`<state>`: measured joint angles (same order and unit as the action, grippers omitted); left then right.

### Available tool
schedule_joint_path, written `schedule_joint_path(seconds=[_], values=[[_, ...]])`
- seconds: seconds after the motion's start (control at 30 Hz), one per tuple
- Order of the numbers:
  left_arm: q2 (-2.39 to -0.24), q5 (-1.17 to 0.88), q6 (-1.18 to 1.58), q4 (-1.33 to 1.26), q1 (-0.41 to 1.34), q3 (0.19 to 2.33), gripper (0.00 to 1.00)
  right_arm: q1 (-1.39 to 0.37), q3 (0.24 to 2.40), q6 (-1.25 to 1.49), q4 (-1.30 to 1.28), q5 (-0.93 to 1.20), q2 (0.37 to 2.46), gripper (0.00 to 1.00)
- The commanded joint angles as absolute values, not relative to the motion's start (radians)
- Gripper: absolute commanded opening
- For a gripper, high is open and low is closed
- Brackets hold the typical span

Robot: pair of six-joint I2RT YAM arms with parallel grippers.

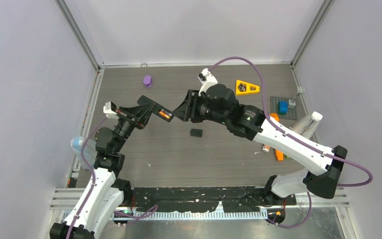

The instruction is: Load the batteries into the remote control

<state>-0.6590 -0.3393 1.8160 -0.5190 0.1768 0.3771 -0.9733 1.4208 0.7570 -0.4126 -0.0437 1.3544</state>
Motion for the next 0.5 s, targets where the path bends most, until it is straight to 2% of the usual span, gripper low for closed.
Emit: schedule_joint_path(seconds=[0.0,0.1,0.23,0.47], values=[[-0.653,-0.373,1.701,-0.560,0.185,0.451,0.00,-0.963,1.405,0.741,-0.350,-0.069,1.289,0.52],[-0.659,-0.381,1.661,-0.547,0.185,0.461,0.00,-0.959,1.383,0.750,-0.301,-0.034,1.249,0.58],[-0.666,-0.400,1.609,-0.534,0.184,0.478,0.00,-0.946,1.350,0.777,-0.219,0.065,1.237,0.62],[-0.653,-0.411,1.594,-0.523,0.184,0.483,0.00,-0.914,1.313,0.843,-0.170,0.200,1.268,0.59]])
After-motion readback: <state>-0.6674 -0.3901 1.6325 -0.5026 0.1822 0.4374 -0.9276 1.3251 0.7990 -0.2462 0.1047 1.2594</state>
